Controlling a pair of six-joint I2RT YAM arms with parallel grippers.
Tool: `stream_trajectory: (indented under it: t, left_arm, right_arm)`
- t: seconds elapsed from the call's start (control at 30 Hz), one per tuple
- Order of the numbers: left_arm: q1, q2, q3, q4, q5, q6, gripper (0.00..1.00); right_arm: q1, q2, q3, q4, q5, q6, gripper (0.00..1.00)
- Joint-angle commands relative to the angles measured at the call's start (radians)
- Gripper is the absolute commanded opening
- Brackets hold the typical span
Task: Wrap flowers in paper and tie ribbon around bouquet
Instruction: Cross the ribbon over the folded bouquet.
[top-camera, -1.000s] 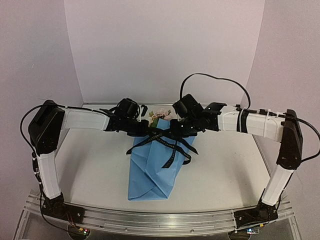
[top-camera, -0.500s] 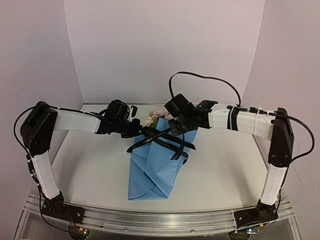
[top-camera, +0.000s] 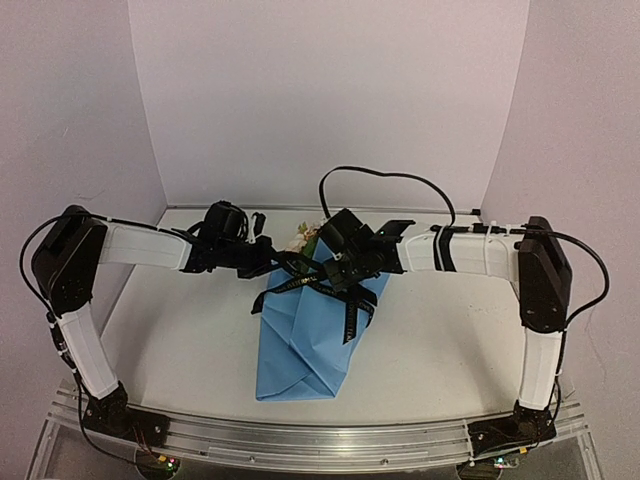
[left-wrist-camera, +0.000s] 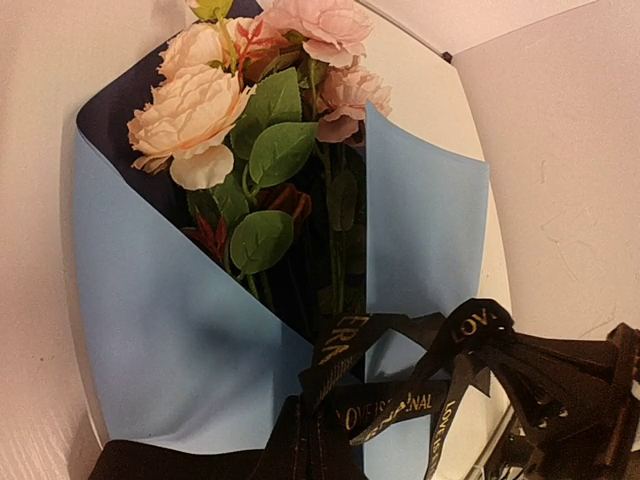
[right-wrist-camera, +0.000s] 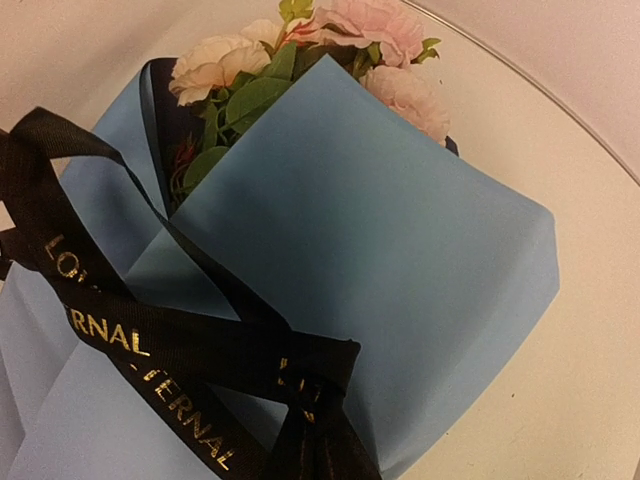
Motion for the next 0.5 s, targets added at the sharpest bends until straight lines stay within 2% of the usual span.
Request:
stream_trajectory:
  t: [0.0, 0.2, 0.27, 0.37, 0.47]
  left_arm:
    - [0.016, -0.069, -0.016, 0.117, 0.037, -0.047, 0.00]
    - [0.018, -0.072, -0.099, 0.169, 0.044, -0.094, 0.00]
    - [0.017, -0.071, -0.146, 0.207, 0.054, -0.117, 0.03]
    - [0.017, -0.071, -0.190, 0.255, 0.068, -0.131, 0.12]
    - [0.017, -0.065, -0.181, 0.235, 0.064, -0.109, 0.27]
  right_arm:
    - [0.005, 0.042, 0.014, 0.025, -0.015, 0.035, 0.00]
    - [0.000, 0.079, 0.025, 0.001, -0.043, 0.100, 0.00]
    - [0.000, 0.087, 0.014, 0.003, -0.054, 0.124, 0.00]
    - [0.000, 0.087, -0.005, 0.025, -0.055, 0.144, 0.00]
    - [-0.001, 0.079, -0.017, 0.047, -0.059, 0.147, 0.00]
